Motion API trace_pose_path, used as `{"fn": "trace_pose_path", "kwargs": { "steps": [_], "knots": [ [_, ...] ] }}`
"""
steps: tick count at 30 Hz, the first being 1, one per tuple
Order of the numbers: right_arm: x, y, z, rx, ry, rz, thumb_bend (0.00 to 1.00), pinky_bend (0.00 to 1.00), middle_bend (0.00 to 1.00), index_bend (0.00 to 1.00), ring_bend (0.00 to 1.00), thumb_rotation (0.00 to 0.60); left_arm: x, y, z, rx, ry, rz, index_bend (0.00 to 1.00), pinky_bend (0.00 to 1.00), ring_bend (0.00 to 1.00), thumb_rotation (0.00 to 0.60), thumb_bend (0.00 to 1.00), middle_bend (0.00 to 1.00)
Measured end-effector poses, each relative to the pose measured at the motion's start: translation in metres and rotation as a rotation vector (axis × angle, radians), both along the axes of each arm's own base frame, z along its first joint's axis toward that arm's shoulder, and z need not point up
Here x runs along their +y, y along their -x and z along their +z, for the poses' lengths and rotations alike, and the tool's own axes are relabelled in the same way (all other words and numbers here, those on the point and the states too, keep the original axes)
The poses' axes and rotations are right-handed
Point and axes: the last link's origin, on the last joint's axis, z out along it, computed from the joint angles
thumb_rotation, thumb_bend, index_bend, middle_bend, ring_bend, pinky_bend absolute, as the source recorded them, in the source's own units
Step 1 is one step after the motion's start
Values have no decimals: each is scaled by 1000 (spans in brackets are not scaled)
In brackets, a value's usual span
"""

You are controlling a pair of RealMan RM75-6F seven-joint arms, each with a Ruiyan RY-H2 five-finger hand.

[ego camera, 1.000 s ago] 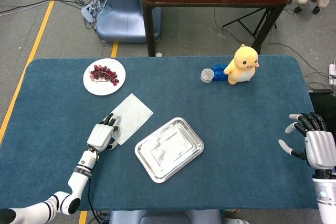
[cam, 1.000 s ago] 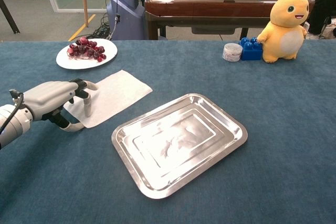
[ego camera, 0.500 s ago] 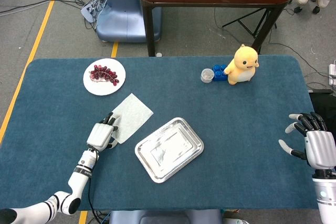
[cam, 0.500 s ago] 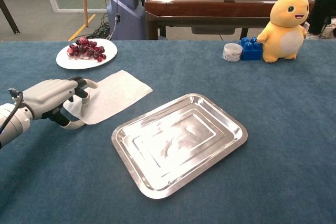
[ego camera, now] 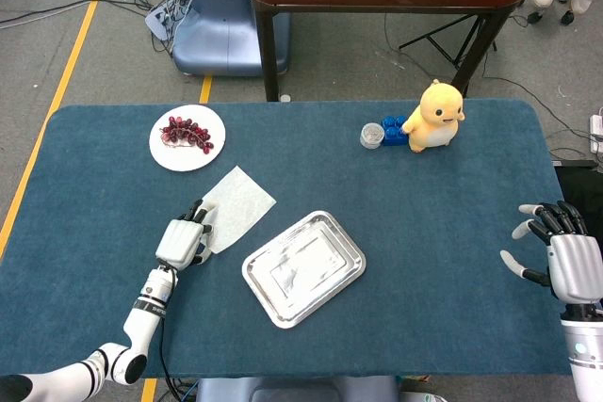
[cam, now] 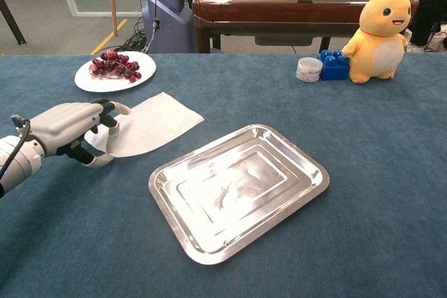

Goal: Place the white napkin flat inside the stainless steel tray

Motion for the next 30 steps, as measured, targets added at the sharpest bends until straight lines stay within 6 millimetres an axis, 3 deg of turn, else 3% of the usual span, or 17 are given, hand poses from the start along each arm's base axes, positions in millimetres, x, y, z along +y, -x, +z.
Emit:
{"fn": "trace_pose_path", "kwargs": {
  "steps": [13,30],
  "knots": [
    [0,0,1,-2,4,2,189,103,299,520,185,600,-2,-3,7,-16,-17,-11,643,311,52,600,669,138],
    [1,-2,0,-2,3,6,188,103,299,520,185,600,-22,-24,44,-56,-78,-111,655,311,53,600,664,138]
  ]
}}
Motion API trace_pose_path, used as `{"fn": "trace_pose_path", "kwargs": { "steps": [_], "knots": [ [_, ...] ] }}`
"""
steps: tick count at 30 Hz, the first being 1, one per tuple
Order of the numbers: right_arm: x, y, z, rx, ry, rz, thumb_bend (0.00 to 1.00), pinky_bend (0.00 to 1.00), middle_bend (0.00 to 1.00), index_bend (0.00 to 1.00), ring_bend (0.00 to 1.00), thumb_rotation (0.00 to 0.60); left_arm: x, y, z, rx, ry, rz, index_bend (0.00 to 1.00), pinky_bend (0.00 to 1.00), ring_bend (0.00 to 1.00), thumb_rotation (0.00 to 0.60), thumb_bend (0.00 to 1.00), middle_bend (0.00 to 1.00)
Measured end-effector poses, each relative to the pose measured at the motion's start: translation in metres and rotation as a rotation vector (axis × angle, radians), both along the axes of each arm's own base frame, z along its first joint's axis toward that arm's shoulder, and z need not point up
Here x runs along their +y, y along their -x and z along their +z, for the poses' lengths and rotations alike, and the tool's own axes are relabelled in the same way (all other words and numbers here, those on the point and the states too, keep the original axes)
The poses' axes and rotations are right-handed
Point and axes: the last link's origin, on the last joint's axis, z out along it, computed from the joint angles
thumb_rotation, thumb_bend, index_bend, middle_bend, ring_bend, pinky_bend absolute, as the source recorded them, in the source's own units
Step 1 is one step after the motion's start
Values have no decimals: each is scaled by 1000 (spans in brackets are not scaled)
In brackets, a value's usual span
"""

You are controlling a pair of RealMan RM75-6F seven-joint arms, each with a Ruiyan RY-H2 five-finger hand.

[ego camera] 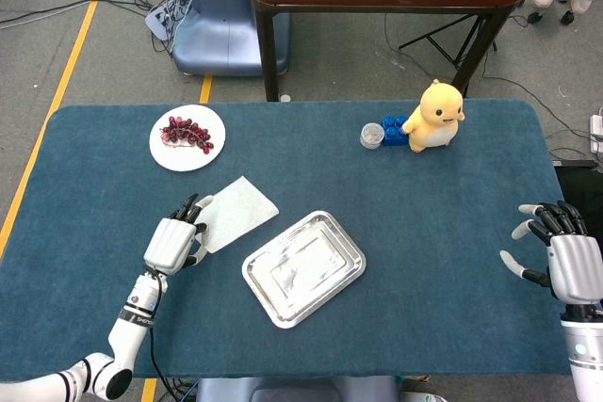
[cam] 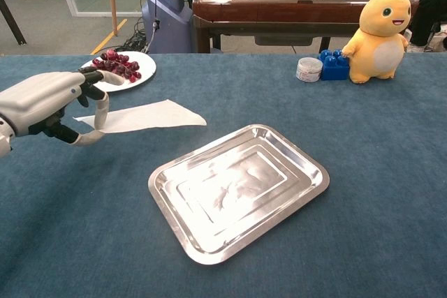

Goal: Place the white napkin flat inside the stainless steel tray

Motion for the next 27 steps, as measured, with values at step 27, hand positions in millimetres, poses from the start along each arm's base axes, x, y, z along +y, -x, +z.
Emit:
{"fn": "trace_pose_path", "kwargs": {
  "steps": [27],
  "knots": [
    [3,-1,13,-12,37,7,188,103,299,520,185,600,-51,-20,18,-10,-42,-75,663,311,52,600,665,138]
  ]
}}
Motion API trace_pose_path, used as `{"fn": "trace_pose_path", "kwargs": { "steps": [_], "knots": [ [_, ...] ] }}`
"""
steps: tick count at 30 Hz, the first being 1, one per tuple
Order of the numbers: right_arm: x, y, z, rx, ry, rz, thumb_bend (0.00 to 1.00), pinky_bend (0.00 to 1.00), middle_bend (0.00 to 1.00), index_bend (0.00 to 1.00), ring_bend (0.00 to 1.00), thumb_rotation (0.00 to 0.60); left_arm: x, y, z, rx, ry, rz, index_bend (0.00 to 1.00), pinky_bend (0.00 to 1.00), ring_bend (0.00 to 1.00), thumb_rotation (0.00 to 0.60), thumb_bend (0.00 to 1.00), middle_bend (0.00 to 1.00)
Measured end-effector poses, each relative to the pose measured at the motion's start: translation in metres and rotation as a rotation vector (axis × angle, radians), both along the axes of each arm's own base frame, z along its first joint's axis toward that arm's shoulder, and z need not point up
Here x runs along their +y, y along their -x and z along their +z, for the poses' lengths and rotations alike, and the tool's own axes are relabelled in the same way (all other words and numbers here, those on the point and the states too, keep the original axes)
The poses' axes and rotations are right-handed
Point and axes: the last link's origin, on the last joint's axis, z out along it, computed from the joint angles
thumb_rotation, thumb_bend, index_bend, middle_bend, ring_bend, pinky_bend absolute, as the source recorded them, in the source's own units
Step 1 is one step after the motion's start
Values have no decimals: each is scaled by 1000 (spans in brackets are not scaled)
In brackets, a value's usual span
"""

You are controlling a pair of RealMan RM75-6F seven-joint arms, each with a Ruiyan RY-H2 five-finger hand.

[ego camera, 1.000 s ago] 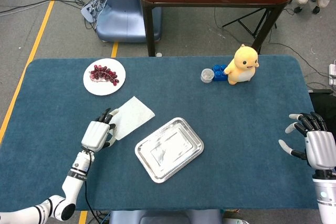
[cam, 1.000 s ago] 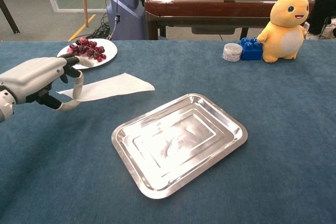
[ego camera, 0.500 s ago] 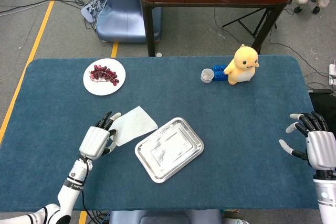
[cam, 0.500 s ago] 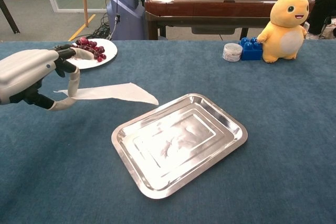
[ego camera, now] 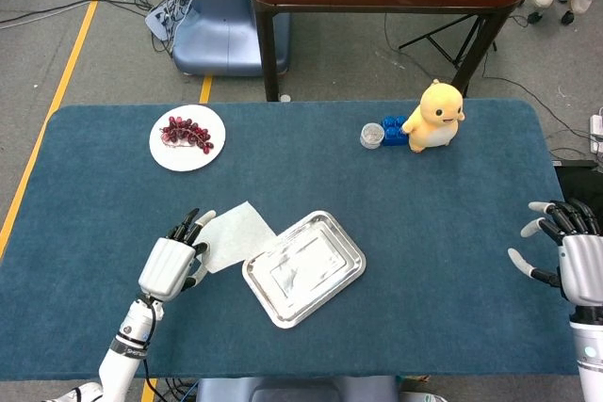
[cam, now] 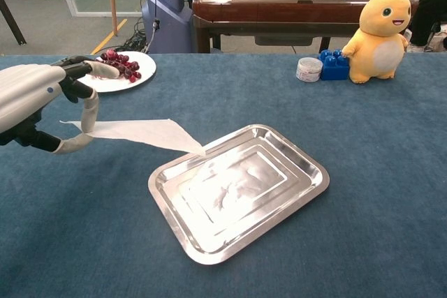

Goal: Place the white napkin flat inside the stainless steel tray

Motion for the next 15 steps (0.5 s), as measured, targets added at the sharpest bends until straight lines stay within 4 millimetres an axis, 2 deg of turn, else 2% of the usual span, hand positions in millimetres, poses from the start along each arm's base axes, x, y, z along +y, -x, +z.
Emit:
{"fn": "trace_pose_path", "kwargs": {
  "steps": [15],
  "knots": [
    [0,2,6,-3,14,-3,189,103,299,520,185,600,-27,-12,1,-4,7,-45,665,311,53,600,664,138]
  ]
}}
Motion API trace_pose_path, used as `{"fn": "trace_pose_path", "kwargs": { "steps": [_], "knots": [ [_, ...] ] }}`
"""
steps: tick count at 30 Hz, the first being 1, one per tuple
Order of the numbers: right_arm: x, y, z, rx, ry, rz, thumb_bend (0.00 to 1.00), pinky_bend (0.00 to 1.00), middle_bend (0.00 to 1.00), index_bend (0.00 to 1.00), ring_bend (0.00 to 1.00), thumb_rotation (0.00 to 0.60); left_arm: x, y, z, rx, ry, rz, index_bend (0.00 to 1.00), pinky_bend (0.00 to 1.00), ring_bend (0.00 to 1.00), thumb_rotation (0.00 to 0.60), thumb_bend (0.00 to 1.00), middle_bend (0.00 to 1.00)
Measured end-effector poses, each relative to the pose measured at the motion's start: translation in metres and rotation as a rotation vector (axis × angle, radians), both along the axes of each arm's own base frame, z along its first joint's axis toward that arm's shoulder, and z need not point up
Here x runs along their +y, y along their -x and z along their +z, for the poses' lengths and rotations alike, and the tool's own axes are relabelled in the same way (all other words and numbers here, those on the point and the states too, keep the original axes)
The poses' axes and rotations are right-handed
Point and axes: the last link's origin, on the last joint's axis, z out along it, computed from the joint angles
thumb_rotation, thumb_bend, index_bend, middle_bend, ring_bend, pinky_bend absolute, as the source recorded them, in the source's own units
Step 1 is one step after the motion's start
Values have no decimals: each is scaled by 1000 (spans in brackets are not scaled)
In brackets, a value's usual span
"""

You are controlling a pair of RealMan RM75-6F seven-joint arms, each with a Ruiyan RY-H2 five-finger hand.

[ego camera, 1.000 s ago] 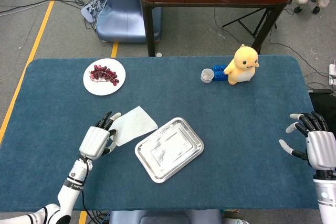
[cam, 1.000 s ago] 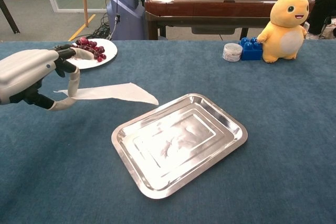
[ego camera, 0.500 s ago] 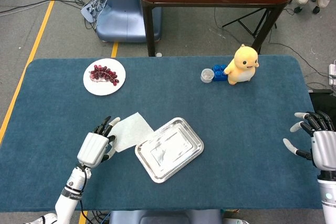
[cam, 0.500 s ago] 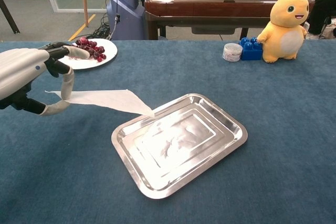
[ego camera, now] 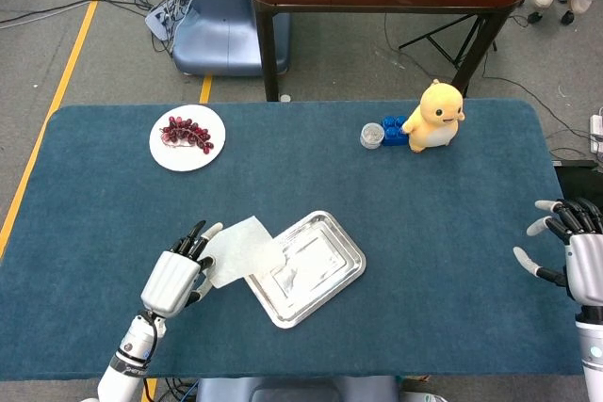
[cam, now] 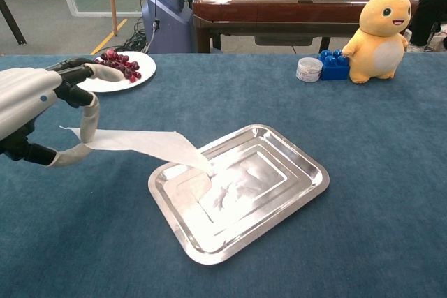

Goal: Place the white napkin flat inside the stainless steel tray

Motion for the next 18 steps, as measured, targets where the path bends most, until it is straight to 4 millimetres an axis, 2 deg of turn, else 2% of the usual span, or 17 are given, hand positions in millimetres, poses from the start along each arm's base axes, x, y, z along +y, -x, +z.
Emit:
{"fn": "trace_pose_path", "kwargs": {
  "steps": [18],
  "knots": [
    [-1,2,5,-9,14,-7,189,103,299,520,185,600,-28,-9,2,0,23,-40,672,311,52,600,662,138]
  ]
}}
